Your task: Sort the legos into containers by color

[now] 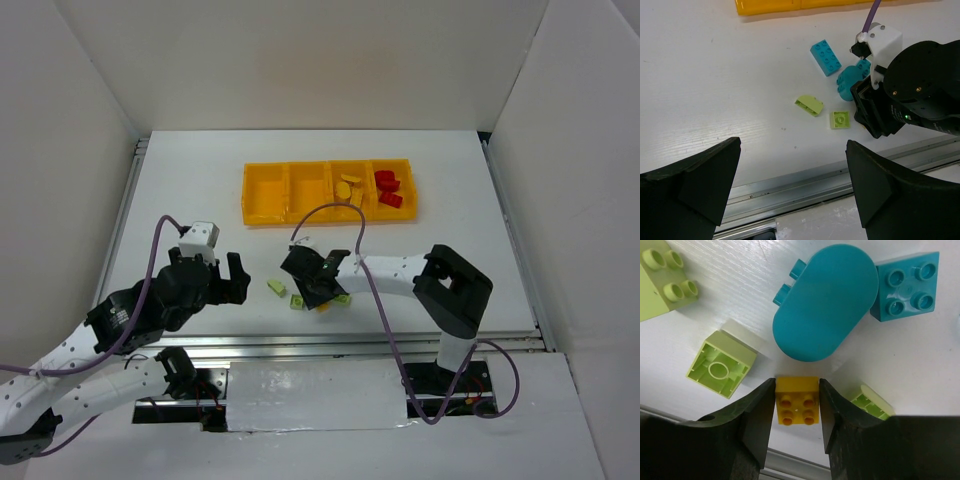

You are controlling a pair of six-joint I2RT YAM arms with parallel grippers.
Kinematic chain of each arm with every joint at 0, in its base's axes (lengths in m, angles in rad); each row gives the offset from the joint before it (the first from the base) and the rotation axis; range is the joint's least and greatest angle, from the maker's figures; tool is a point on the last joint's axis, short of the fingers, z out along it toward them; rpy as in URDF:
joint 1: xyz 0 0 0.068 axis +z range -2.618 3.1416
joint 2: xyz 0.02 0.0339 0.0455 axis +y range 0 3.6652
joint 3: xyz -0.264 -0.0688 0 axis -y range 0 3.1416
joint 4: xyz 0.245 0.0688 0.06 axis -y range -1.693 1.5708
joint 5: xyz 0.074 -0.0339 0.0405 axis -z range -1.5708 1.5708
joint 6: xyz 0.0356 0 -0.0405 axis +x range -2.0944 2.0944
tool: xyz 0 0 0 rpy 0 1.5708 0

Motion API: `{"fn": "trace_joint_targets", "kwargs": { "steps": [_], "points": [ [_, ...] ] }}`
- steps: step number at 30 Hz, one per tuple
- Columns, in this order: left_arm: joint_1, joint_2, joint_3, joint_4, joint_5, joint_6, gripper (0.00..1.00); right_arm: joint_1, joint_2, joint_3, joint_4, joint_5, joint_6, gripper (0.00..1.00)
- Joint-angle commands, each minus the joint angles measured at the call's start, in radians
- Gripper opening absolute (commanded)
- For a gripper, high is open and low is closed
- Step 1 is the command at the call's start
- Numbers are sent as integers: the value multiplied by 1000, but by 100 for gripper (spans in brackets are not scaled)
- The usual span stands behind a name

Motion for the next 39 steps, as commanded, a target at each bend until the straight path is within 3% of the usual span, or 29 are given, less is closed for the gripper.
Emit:
{"fn": "trace_joint_targets", "kwargs": {
  "steps": [1, 10, 18, 24, 28, 32, 36, 37, 39],
  "points": [
    [-6, 3, -2, 27, 1, 2, 100, -4, -1, -15, 24, -5, 8, 47],
    [-6, 6, -2, 27, 1, 2, 99, -4, -97, 4, -14, 5, 18, 22],
    [-6, 6, -2, 25, -2, -1, 99, -68, -283, 97, -118, 91, 9, 21],
    [-6, 6, 0, 15, -20, -15, 100, -361, -139, 296, -115, 73, -68, 22],
    [-6, 11, -2, 15, -20, -15, 99, -479, 65, 620, -190, 70, -128, 23],
    [-7, 21, -2, 18, -13, -10, 99, -554, 246, 888, -295, 62, -166, 25],
    [-12, 29, -2, 18, -13, -9, 100, -597, 405, 1086, -341, 57, -192, 35],
    [-12, 29, -2, 18, -11, -9, 100, -603, 430, 1160, -354, 62, -199, 39],
    [-12, 29, 0, 19, -10, -9, 99, -616, 467, 1206, -378, 59, -208, 58]
  ]
}}
